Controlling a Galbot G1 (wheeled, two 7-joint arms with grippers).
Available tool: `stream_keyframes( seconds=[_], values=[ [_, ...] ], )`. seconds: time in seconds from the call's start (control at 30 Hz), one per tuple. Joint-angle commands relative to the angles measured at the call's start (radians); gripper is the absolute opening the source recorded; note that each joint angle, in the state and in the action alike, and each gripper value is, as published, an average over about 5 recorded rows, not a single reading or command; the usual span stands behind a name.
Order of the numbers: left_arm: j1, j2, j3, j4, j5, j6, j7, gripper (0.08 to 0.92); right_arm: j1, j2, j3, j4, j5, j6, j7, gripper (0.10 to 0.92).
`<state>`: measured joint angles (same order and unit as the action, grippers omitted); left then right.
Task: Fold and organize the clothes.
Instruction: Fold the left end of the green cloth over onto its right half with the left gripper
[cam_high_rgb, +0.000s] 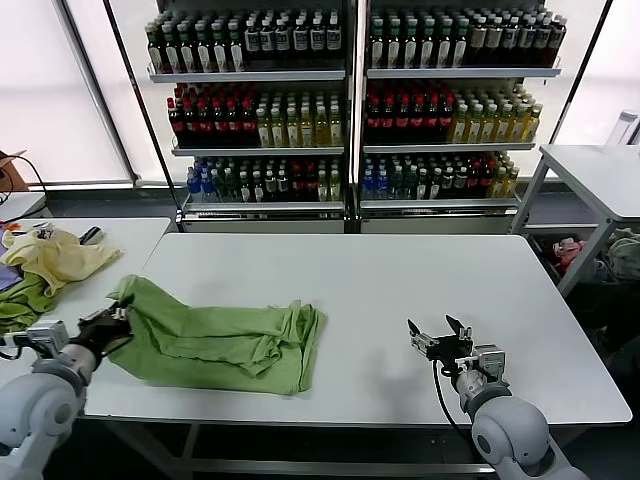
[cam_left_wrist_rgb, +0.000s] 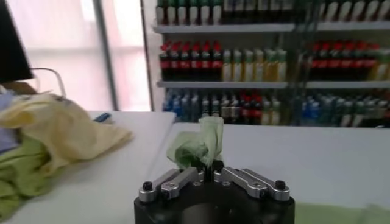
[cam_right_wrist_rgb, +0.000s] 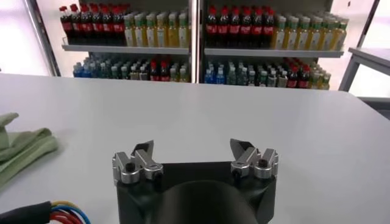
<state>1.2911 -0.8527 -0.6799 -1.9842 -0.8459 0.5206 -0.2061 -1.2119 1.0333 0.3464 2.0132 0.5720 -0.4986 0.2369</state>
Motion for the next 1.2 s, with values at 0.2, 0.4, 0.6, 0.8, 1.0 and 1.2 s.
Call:
stream_keyframes(
  seconds=[0.2,0.4,0.6,0.8,1.0,1.2],
  values=[
    [-0.08,-0.278,0.446,-0.192,0.023,-0.017,-0.021,0.122,0.001,-0.004,-0.002,0.002,-0.004,0.004,-0.001,0.823],
    [-0.169,-0.351,0.557,-0.025,0.08,-0.031,-0.032,0.122,0.001,-0.003,-0.005,-0.007,-0.007,0.007,-0.001,0.823],
    [-0.251,-0.373,0.613,0.113,0.14,-0.051,-0.027,0.122,0.005,0.0,-0.009,-0.014,-0.008,0.007,-0.001,0.823],
    [-0.248,-0.34,0.618,0.098,0.161,-0.031,0.02,0.154,0.005,0.001,-0.007,-0.02,-0.008,0.007,-0.002,0.823],
    [-0.187,-0.289,0.559,-0.063,0.139,-0.033,0.078,0.307,0.006,0.002,-0.005,-0.027,-0.009,0.007,-0.002,0.823],
    [-0.058,-0.207,0.397,-0.246,0.039,-0.053,0.091,0.48,0.01,0.009,-0.009,-0.037,-0.013,0.007,-0.003,0.823]
  ],
)
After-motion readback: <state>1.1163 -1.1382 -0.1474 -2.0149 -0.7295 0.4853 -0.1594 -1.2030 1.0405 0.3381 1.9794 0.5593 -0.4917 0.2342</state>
